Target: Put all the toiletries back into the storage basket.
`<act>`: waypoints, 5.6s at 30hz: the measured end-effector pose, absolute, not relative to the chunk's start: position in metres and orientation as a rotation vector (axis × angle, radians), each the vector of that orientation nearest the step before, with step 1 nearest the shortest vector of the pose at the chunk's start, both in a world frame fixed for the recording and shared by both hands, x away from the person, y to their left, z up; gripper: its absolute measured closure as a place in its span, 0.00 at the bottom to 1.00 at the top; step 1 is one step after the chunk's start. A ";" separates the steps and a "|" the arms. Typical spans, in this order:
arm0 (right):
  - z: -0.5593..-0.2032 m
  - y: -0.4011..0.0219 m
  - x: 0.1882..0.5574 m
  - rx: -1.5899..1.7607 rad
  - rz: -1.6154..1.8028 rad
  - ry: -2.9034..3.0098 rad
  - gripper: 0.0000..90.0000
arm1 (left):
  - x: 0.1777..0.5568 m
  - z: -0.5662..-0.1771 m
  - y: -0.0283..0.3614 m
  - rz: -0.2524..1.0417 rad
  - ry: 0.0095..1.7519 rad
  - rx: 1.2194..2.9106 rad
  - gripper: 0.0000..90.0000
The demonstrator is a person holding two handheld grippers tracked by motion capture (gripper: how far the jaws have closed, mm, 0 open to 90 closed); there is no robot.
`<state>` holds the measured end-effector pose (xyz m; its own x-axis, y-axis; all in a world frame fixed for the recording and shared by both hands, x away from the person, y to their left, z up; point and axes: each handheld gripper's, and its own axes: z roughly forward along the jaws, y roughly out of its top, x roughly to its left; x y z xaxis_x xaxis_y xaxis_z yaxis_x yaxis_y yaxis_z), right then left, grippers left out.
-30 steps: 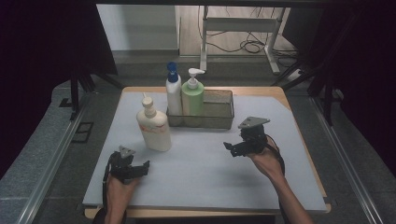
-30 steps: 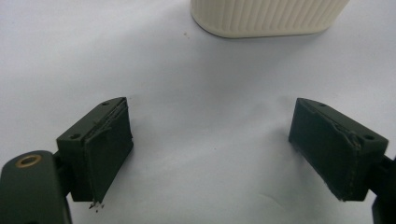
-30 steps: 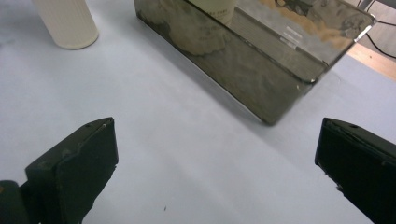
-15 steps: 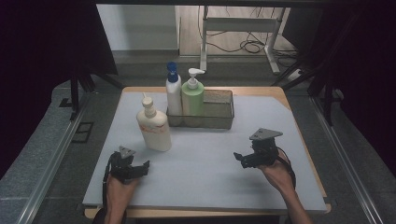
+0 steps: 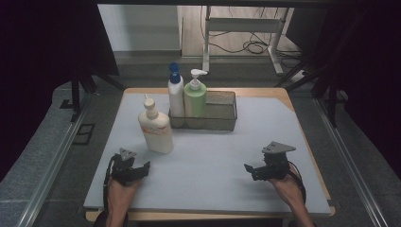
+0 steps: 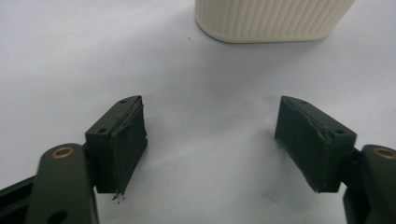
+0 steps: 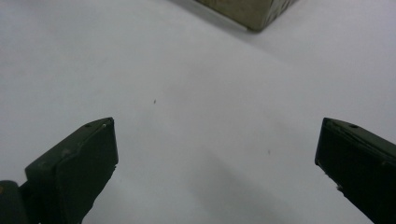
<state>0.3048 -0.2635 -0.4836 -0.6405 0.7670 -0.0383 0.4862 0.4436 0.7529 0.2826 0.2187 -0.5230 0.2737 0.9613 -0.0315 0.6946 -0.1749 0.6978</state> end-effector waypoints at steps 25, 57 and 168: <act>-0.522 -0.274 0.298 1.150 0.958 2.377 0.00 | 0.310 -0.508 0.227 0.583 1.470 1.901 0.85; -0.523 -0.274 0.298 1.151 0.968 2.374 0.00 | 0.370 -0.516 0.226 0.509 1.474 1.867 0.99; -0.523 -0.274 0.298 1.151 0.967 2.374 0.00 | 0.339 -0.520 0.052 0.232 1.004 2.098 0.99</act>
<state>0.2981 -0.2743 -0.5233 -0.6191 0.7853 -0.0006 0.5613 0.4430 0.6991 0.3389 0.0517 -0.5205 0.6706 0.7246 -0.1586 0.5819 -0.3813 0.7184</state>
